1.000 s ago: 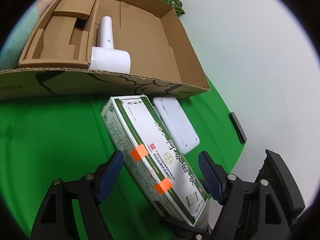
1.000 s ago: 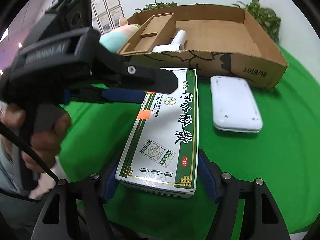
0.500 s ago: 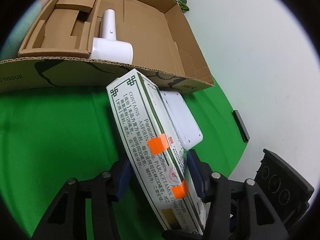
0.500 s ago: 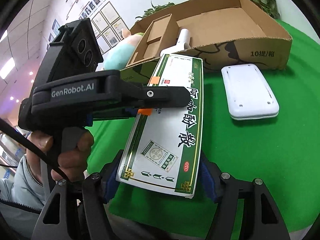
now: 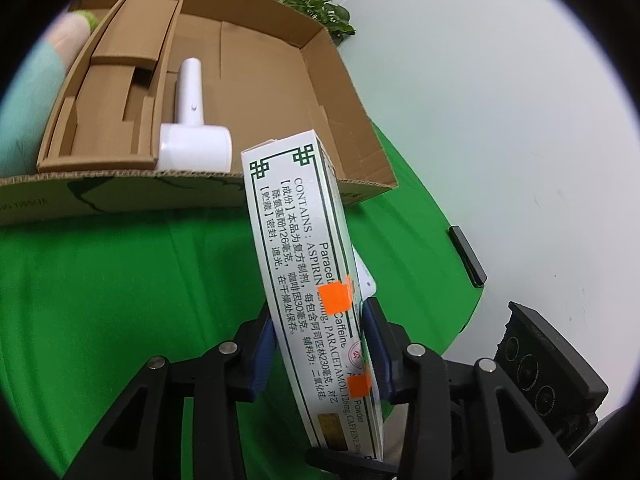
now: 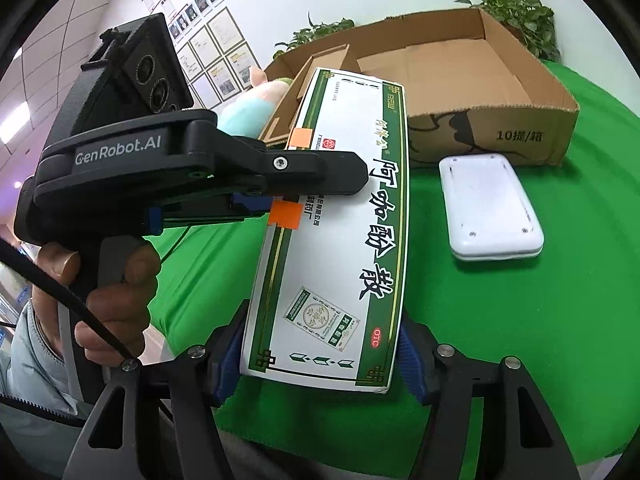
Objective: Organize objects
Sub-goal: 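Lift the medicine box upright with the left gripper and carry it over the box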
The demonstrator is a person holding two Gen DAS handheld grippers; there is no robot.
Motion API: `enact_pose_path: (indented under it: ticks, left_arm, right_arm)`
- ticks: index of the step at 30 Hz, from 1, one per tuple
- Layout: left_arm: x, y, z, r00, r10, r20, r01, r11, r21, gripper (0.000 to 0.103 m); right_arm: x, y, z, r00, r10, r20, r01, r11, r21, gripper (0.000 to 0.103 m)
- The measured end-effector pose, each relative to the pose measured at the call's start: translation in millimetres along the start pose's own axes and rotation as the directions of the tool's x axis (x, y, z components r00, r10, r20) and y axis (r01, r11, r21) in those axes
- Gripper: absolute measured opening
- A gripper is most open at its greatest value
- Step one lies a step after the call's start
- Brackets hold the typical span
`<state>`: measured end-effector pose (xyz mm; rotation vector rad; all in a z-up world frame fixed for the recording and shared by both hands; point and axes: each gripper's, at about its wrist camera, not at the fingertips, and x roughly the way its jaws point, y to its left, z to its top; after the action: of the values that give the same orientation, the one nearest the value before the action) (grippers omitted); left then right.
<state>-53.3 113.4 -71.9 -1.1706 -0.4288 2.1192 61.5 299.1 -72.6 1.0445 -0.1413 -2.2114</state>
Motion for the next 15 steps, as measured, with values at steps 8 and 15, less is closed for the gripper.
enact_pose_path:
  ticks: [8,15]
  left_arm:
    - [-6.6,-9.2,14.8,0.999,-0.006,0.034,0.005,0.999,0.048,0.039]
    - [-11.4,-15.7,26.5,0.998,-0.001,0.061,-0.005,0.996,0.085,0.038]
  right_arm:
    - [-4.7,-1.3,15.5,0.999,-0.018,0.04,0.019,1.0,-0.02,0.061]
    - [-8.1,-2.9,28.7,0.997,-0.022,0.07,0.024,0.999,-0.026,0.061]
